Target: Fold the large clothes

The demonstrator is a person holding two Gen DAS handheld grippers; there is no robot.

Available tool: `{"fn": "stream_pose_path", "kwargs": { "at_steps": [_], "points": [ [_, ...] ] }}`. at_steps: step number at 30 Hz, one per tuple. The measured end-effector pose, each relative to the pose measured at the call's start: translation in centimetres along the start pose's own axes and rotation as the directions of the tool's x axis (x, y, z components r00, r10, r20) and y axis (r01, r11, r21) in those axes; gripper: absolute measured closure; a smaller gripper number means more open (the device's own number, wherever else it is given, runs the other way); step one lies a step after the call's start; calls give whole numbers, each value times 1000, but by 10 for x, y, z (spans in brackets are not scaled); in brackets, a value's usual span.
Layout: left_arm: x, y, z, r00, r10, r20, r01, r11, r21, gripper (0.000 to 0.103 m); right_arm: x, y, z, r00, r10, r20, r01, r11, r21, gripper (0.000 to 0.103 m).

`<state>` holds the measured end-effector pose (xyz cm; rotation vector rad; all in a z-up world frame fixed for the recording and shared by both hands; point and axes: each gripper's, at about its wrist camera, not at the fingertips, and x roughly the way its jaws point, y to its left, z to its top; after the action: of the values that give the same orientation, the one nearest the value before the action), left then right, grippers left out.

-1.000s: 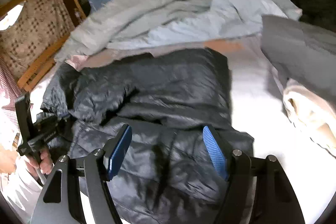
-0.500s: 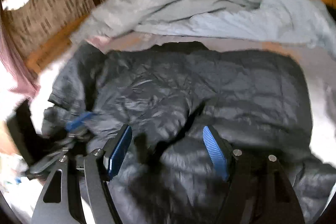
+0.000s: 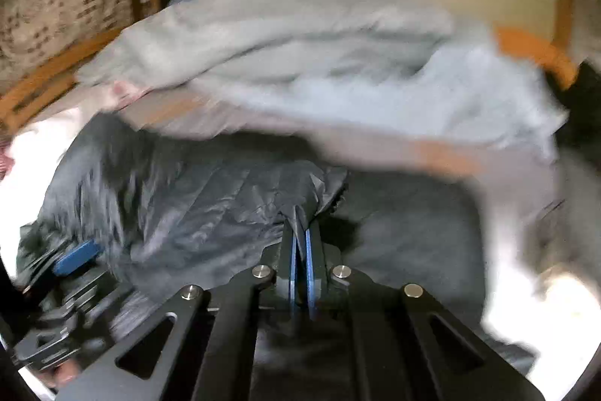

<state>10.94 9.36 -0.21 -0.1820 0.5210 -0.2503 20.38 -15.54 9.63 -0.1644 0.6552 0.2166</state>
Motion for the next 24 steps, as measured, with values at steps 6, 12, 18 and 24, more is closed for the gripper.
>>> {"fn": "stream_pose_path", "kwargs": {
  "at_steps": [6,12,18,24],
  "points": [
    [5,1,2,999,41,-21,-42,999,-13,36,4,-54,12,989,-146,5,146,989,34,98],
    [-37,-8,58,987,145,72,-149,987,59,37,22,-84,-18,992,-88,-86,99,986,137,92],
    [21,33,106,949,247,-194,-246,969,27,63,-2,-92,-25,1000,-26,-16,29,977,210,81],
    [102,92,89,860,335,-384,-369,929,-16,77,52,-72,-31,954,92,-285,-59,991,124,81]
  ]
}}
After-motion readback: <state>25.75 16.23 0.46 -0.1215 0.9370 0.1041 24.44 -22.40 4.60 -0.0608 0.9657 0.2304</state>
